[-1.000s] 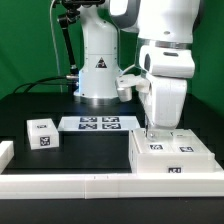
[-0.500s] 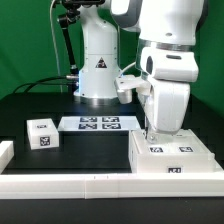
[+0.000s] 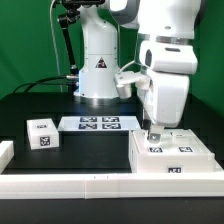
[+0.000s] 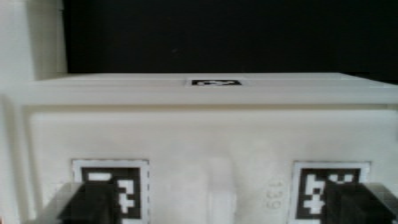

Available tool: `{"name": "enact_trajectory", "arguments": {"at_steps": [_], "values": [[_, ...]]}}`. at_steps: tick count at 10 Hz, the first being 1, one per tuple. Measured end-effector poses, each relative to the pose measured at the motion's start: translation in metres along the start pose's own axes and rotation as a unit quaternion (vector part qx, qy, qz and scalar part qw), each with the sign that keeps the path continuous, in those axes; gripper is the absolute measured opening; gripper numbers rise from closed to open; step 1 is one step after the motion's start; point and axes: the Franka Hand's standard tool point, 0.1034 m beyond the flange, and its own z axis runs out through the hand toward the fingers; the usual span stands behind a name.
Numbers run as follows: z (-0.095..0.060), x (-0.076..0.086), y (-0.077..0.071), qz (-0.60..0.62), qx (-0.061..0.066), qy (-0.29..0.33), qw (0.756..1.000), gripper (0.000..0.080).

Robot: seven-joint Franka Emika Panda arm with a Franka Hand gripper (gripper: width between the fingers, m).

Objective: Assemble cabinet

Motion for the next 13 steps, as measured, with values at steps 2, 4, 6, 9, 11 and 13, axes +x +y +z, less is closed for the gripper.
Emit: {"name": "enact_trajectory", "arguments": {"at_steps": [2,4,6,9,11,13], "values": [[-0.009,-0.004,-0.015,0.059,-0.001,-0.004,0.998,0.0747],[-0.018,-0.006,-0.025,0.081,-0.024,0.008,0.996,0.0783],[-0.016,-0.017,-0.041,0.043,-0.047,0.025,0.998,0.0797],[-0.016,-0.017,-0.04,0.048,-0.045,0.024,0.998,0.0797],[-0.019,-0.033,-0.043,0.119,-0.075,0.051,0.989,0.0797],[-0.018,-0.023,-0.057,0.213,-0.086,0.076,0.97,0.0797]]}}
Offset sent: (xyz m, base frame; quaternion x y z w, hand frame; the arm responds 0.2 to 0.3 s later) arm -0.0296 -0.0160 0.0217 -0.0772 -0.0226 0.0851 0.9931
